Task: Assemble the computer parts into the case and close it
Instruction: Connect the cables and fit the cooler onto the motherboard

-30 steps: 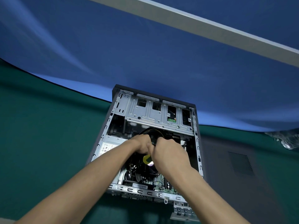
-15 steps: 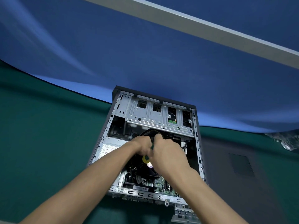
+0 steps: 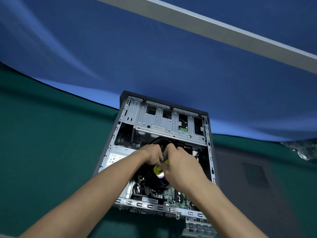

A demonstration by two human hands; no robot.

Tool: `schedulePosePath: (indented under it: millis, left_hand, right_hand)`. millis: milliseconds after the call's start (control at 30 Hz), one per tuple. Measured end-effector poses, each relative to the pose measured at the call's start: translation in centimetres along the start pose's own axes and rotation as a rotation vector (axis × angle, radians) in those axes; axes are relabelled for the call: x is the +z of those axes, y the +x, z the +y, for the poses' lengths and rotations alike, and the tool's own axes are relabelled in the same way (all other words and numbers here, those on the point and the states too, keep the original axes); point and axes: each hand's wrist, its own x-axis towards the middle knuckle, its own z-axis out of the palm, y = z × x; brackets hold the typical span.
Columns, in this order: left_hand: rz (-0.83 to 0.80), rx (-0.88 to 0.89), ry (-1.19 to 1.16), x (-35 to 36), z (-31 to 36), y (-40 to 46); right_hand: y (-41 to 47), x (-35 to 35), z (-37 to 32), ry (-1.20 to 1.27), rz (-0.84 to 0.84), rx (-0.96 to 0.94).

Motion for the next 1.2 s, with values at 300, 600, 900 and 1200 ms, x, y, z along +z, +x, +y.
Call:
schedulePosePath:
  millis: [300,600,900,1200]
  left_hand:
    - [-0.025,-0.037,-0.028,-0.3,0.3,-0.5]
    - [-0.010,-0.075,-0.092,-0.4,0.5,-1.0]
    - [-0.011,-0.089,-0.091,-0.3,0.5,-1.2]
    - [-0.005,-0.066,-0.041,0.3,-0.3,0.1]
  right_hand:
    - [0.1,-0.1,-0.1,0.025,-0.033,0.005]
    - [-0.1,0.0,0.8,0.058,-0.073,0.036]
    - [-0.9,-0.2,-0.5,0.142,-0.156,-0.085]
    - [-0.2,-0.3,-0.9,0.018,-0.043,-0.033]
